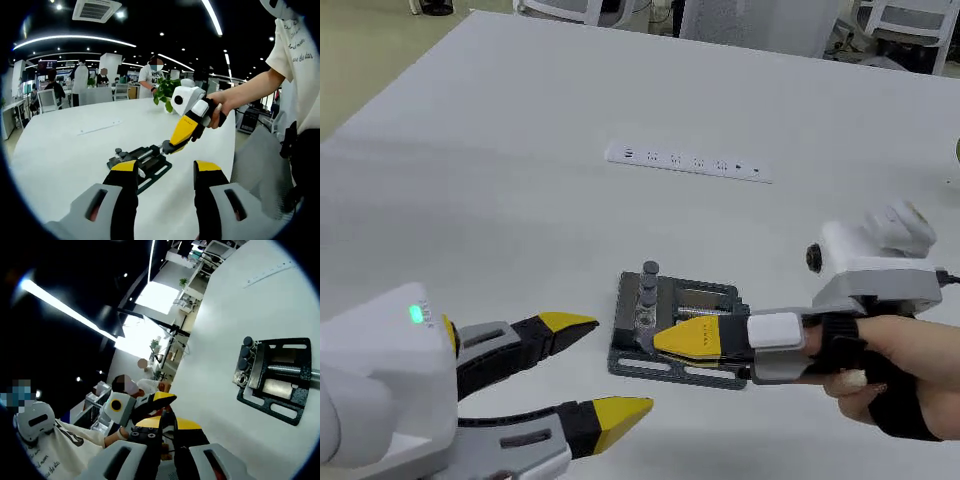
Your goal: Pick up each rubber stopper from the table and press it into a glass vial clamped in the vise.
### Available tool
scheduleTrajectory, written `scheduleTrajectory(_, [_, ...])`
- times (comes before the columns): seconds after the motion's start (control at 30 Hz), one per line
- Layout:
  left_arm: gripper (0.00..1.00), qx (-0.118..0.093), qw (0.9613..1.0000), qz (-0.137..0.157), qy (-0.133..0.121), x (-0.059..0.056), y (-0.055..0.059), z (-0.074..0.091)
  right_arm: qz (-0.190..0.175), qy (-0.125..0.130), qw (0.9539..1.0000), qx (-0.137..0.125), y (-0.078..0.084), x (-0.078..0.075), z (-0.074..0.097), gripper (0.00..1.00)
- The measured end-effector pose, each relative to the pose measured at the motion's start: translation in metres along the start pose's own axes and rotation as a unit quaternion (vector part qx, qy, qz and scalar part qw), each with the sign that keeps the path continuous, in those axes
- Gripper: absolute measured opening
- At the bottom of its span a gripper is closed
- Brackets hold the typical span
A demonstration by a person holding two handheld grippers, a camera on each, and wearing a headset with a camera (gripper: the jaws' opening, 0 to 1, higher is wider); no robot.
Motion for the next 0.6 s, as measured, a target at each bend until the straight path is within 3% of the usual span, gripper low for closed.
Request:
scheduleTrajectory(0.1, [0.36,-0.005,0.9999,-0.006,0.01,-0.002,-0.002,-0.004,-0.057,-0.009,0.9981,-0.023,0.002,0.005,0.0,0.03])
scheduleTrajectory(0.2, [0.29,-0.014,0.9997,-0.008,0.021,-0.005,-0.005,-0.006,-0.11,-0.015,0.9932,-0.036,0.007,0.009,-0.001,0.03])
scheduleTrajectory(0.33, [0.21,-0.02,0.9993,-0.007,0.029,-0.008,-0.007,-0.009,-0.112,-0.014,0.9931,-0.03,0.014,0.007,-0.002,0.03])
scheduleTrajectory(0.6, [0.09,-0.025,0.9989,0.002,0.039,-0.011,-0.008,-0.008,-0.158,-0.022,0.9869,-0.023,0.017,0.004,0.001,0.03])
Point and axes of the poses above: the centre of the closed fingertips' face, and the gripper's own axes: z roughly backward along the fingers, x roughly to its left, y roughly out of its underside, the point moved 6 cm from there along z, roughly backward along the fingers, and after that the axes turned 15 degrees about -x, right-handed, at the moved point
